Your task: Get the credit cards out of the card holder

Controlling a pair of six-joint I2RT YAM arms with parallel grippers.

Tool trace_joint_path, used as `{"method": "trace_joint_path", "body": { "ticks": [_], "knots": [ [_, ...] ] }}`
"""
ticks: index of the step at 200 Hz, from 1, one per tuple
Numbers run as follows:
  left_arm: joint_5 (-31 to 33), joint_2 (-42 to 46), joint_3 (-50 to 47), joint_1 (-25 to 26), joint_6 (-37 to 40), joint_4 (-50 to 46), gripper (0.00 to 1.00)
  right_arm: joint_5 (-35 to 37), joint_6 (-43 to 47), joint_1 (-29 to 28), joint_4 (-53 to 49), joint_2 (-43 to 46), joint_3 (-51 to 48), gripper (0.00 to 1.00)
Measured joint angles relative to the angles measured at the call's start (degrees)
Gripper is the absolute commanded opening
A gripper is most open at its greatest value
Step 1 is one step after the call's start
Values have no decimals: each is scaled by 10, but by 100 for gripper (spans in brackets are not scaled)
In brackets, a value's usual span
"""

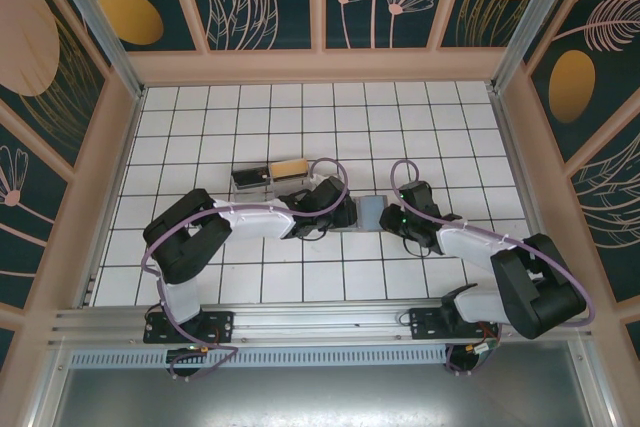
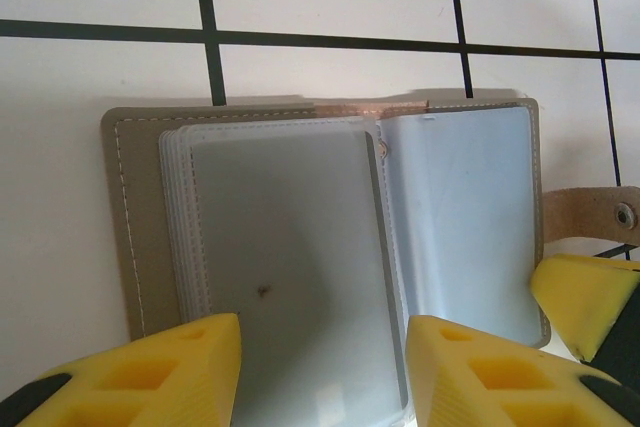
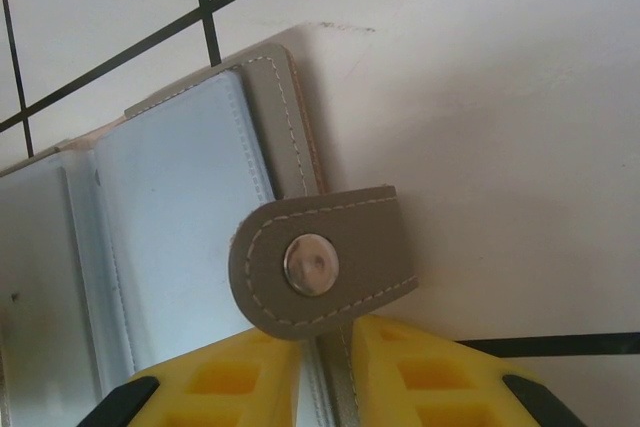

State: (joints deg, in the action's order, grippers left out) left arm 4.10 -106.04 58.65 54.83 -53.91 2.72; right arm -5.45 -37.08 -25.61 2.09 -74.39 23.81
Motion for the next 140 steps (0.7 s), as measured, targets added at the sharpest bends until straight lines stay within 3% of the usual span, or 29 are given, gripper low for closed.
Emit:
{"method": "trace_joint_path", "body": {
  "ticks": [140],
  "knots": [
    [26, 0, 0, 4, -4, -21, 48, -2, -10, -2, 7, 0, -3, 24]
  ]
}}
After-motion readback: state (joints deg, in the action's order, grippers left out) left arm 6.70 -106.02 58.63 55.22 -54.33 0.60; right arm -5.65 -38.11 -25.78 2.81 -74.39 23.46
